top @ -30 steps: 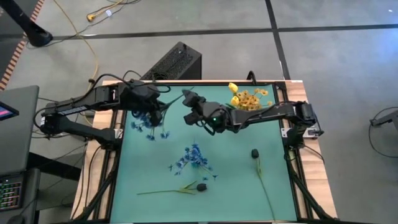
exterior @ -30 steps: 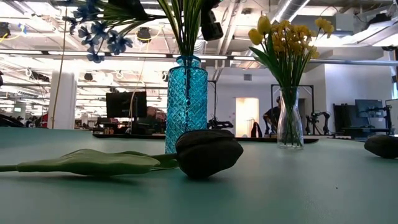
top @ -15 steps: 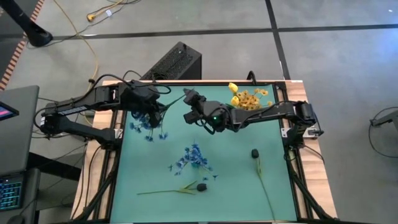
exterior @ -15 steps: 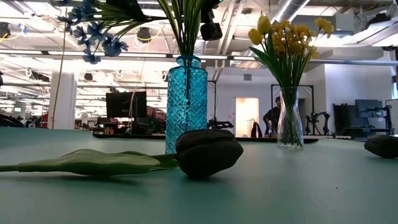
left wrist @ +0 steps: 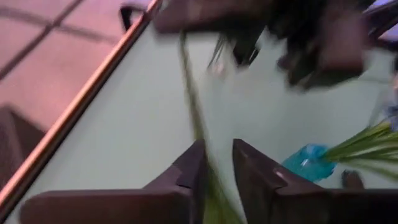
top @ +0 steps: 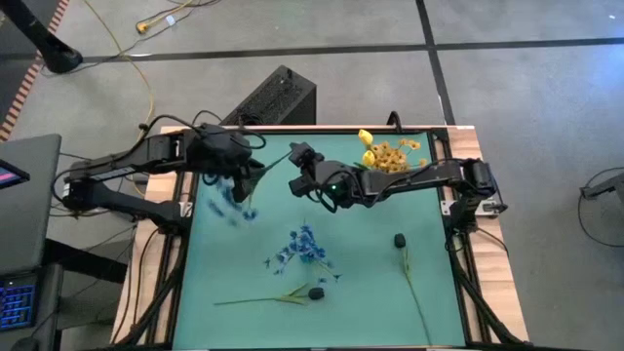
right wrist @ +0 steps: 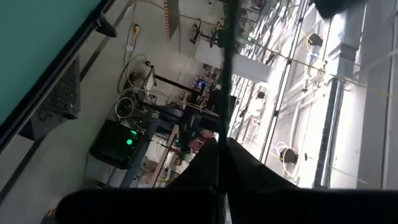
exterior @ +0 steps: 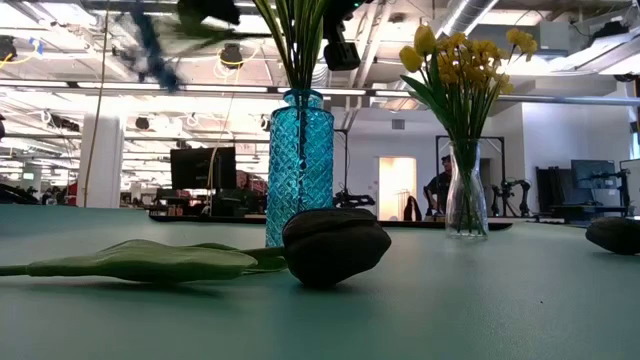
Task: Sort flowers into vase by color
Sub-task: Put the blue flower into the blue transparent vase
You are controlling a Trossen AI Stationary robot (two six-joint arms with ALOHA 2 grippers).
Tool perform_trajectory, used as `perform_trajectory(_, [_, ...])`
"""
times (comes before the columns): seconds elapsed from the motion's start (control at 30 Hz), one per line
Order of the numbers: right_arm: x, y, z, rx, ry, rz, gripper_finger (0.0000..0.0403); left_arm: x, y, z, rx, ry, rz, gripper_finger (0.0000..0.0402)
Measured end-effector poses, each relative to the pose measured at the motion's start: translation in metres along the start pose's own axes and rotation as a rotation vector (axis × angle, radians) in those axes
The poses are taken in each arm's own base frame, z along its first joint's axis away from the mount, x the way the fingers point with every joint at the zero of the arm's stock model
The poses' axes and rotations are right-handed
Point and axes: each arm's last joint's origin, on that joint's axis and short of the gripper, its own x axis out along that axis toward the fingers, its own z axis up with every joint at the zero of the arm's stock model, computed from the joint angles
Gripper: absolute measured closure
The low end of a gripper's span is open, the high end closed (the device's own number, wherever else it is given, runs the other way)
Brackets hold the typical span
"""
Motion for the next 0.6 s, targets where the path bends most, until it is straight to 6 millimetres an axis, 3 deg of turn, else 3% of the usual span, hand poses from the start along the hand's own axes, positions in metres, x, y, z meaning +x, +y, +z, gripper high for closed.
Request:
perform_trajectory(0.13, [0.000,0.000,0.000,0.010,-0.002,-0.001,0.0372,-0.010,0.000,0.003,0.091,-0.067,0.012,0.0275])
perform_trajectory(0.33, [-0.004,-0.002,-0.004,0.104,-0.065,0.015,0.0372,-0.027,0.006,0.006,0.338,-0.136,0.190,0.0208])
perform_trajectory(0.4, [-0.008,-0.006,-0.014,0.176,-0.145,0.049,0.0372,-0.031,0.008,0.007,0.365,-0.158,0.228,0.0200])
perform_trajectory(0.6, [-0.013,-0.021,-0.063,0.634,-0.380,0.210,0.0372,-0.038,0.025,0.012,0.355,-0.219,0.201,0.0200])
